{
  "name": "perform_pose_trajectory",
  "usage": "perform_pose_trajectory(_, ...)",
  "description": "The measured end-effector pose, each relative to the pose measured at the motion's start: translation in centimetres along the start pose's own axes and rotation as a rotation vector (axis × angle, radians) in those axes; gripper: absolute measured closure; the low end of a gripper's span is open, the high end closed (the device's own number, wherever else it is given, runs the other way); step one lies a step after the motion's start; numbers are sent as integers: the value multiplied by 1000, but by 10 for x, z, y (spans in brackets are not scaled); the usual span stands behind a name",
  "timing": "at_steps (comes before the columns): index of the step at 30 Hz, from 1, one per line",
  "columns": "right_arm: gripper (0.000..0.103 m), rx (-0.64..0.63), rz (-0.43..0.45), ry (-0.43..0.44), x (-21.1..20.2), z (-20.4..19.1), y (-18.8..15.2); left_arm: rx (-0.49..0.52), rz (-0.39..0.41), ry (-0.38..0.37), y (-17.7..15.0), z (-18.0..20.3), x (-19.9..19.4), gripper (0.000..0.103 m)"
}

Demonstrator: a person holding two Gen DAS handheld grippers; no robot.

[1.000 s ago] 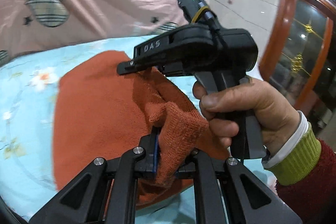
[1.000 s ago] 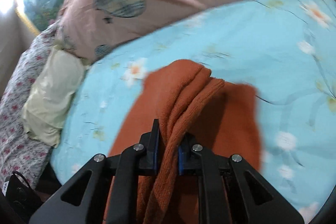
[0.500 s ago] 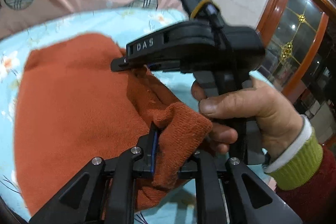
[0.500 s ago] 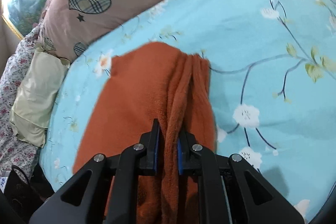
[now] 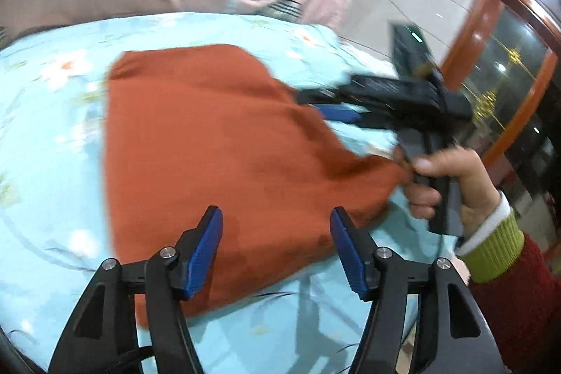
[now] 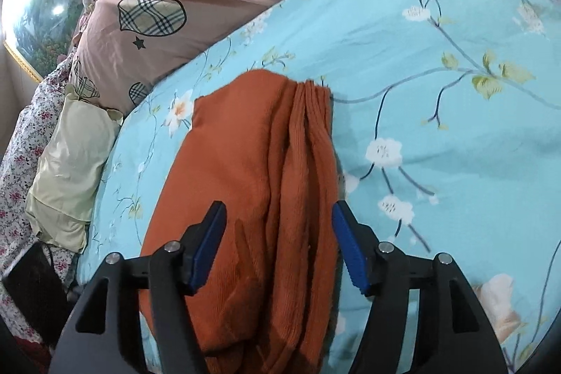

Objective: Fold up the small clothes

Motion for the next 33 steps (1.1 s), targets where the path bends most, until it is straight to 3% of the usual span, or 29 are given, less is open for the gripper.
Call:
perform_pose_trajectory(3,32,-2,-12,1,5,-3,1,-61,17,63,12,-33,-10,22)
perform_pose_trajectory(6,27,-6,-38,2,15,-3,5,-165,-9,87,23,-71,-2,20)
perform_pose_trajectory(9,26,4,-52,-43,23,3,8,-260,-67,70,27,-103,18,20)
perform_pose_trajectory(12,26,36,-9,-37,20,9,12,-333,-108,-1,32,-118,41,15)
perform_pose_trajectory(16,26,44,-61,-10,36,8,9,-323,-119,-27,42,-120,62,12)
perform_pose_trajectory(18,33,2,-75,-21,43,-2,8,-306,-109,-34,49,-118,67,20)
perform_pose_trajectory(19,53,2,-88,-8,47,-8,7,-296,-105,-44,54,-117,70,28)
perform_pose_trajectory(20,60,9,-95,-1,49,-11,6,-291,-98,-38,58,-113,74,37)
perform_pose_trajectory(23,67,-11,-75,-10,46,-27,7,-260,-70,-35,62,-107,68,63)
perform_pose_trajectory(25,68,-17,-50,12,43,-40,9,-248,-41,-42,64,-103,55,72)
perform_pose_trajectory(28,69,-32,-29,84,50,-70,8,-234,-10,-31,64,-102,28,75)
perform_pose_trajectory(33,69,-77,-55,208,87,-132,5,-185,63,79,57,-117,-36,75)
Point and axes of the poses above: each gripper's, at about its wrist camera, not at the fingertips, and x roughly the way its jaws point, z to its right, y to its top, the point moved 5 cm from there along x, roughly the way its jaws point, and after that the axes turned 5 degrees about -x, right-handed, at the moved point
